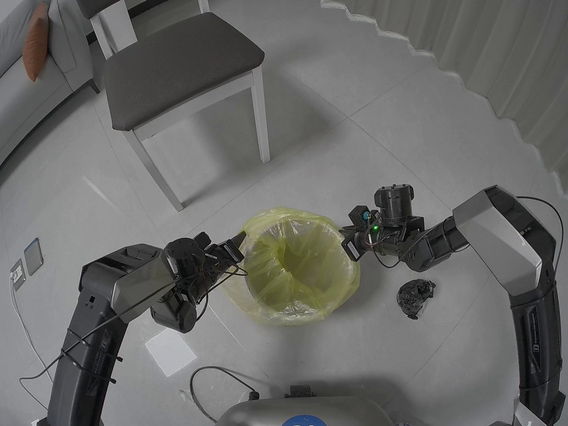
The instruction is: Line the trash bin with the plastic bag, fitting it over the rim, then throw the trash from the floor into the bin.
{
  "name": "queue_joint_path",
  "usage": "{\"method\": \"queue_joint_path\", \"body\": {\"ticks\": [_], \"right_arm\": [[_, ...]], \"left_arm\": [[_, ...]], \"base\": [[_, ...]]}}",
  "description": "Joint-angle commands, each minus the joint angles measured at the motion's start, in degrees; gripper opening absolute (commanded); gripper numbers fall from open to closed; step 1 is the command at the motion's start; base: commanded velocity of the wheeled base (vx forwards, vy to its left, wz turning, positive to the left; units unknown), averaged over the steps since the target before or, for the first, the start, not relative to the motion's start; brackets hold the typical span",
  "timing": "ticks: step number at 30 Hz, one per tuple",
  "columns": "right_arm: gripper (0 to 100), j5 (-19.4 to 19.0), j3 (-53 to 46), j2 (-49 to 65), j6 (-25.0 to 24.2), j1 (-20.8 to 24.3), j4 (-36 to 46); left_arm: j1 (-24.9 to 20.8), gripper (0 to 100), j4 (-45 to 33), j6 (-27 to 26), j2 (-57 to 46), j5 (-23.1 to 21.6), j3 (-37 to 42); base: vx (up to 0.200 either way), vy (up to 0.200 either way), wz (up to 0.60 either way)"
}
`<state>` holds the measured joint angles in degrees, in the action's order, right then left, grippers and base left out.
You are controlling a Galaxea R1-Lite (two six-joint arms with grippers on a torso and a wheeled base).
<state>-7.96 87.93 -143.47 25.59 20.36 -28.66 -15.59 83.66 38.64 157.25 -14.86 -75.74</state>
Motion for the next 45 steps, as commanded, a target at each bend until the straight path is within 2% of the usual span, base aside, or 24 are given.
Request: {"method": "queue_joint_path", "body": {"ticks": [1, 33, 34, 45], "right_arm": [[0, 0.0, -0.4, -1.9, 0.0, 0.1, -0.2], [0, 0.0, -5.2, -2.2, 0.4, -0.5, -0.3], [100, 0.0, -5.4, -2.2, 0.3, -0.7, -0.3], [100, 0.0, -9.9, 2.1, 0.4, -2.2, -2.5]], "left_arm": [[0.0, 0, 0.0, 0.0, 0.3, 0.0, -0.1], [0.4, 0, 1.5, 0.0, 1.6, 0.4, 1.0], [0.4, 0, 1.9, 0.0, 1.6, 0.4, 1.2], [0.3, 0, 2.5, 0.0, 0.9, 0.4, 1.9]], "base": [[0.000, 0.000, 0.00], [0.000, 0.000, 0.00], [0.000, 0.000, 0.00], [0.000, 0.000, 0.00]]}}
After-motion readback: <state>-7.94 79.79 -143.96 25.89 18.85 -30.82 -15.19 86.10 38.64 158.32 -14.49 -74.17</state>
